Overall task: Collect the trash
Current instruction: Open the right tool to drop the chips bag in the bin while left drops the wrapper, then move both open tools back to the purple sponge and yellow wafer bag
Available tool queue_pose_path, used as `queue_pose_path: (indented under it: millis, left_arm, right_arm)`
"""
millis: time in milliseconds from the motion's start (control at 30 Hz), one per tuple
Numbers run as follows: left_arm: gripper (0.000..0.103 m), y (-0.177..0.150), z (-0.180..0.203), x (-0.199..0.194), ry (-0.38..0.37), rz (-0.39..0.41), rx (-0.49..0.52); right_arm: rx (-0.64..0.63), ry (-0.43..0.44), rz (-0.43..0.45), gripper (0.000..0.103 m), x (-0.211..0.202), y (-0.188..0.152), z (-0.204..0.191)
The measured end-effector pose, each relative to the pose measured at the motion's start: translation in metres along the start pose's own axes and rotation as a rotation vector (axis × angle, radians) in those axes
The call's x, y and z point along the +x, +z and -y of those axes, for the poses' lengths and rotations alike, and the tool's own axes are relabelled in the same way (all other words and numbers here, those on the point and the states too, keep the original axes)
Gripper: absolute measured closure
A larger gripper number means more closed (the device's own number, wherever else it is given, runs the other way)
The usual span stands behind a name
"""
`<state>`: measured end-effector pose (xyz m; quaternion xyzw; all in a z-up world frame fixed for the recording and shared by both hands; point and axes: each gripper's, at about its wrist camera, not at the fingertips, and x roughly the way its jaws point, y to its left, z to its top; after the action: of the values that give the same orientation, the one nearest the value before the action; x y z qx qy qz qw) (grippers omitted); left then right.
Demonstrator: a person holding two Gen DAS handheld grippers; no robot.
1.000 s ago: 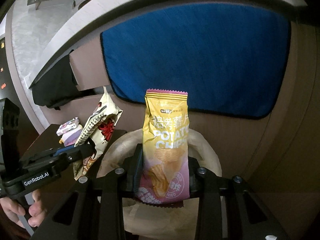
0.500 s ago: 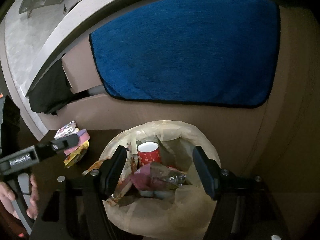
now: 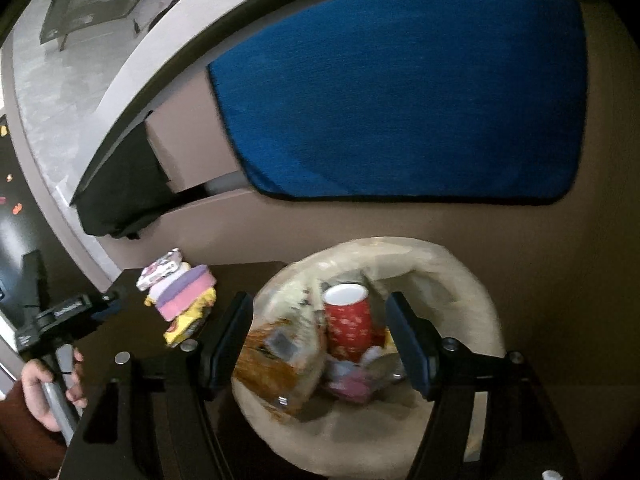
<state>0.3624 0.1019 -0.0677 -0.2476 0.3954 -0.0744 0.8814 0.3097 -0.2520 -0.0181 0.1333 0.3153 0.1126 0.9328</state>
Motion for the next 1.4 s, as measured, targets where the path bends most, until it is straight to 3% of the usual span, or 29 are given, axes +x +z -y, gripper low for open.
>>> queue_pose_path:
  millis: [167,300,367,400,433,533,667,967,1067,1200,1400]
  left_arm:
    - [0.053,-0.013,0.0,0.029,-0.101,-0.124,-0.097]
    - [0.053,-0.026,0.011,0.051,-0.053,-0.198,-0.098]
    - [0.063,-0.031,0.011,0.059,-0.019,-0.228,-0.101]
    - [0.082,-0.033,0.011,0.06,-0.012,-0.226,-0.094]
    - [0.089,-0.034,0.01,0.059,-0.012,-0.223,-0.078]
    - [0.097,-0.036,0.005,0.049,-0.02,-0.211,-0.027]
    - [0.099,-0.036,-0.021,0.018,0.019,-0.187,0.033]
    - [0.099,-0.012,-0.112,-0.077,0.201,-0.041,0.083]
    - [0.094,-0.011,-0.124,-0.099,0.187,0.012,0.104]
    - [0.074,-0.013,-0.134,-0.115,0.139,0.051,0.124]
    - [0.074,-0.014,-0.14,-0.123,0.126,0.074,0.135]
  right_arm:
    - [-0.04,-0.01,-0.001,0.037,0.006,0.002,-0.018]
    - [-0.032,-0.011,-0.006,0.037,0.003,0.004,-0.02]
    - [-0.032,-0.016,-0.004,0.037,0.0,0.004,-0.022]
    - [-0.034,-0.017,-0.005,0.037,-0.001,0.004,-0.022]
    - [-0.038,-0.018,-0.007,0.037,-0.001,0.004,-0.024]
    - [-0.071,-0.021,-0.024,0.037,-0.001,0.002,-0.033]
    - [-0.122,-0.015,-0.034,0.037,0.005,0.0,-0.051]
    - [-0.158,0.119,-0.133,0.037,0.068,-0.01,-0.118]
    - [-0.171,0.151,-0.175,0.037,0.099,-0.011,-0.147]
    - [-0.154,0.161,-0.237,0.037,0.147,-0.006,-0.182]
    - [-0.166,0.049,-0.319,0.037,0.211,0.0,-0.215]
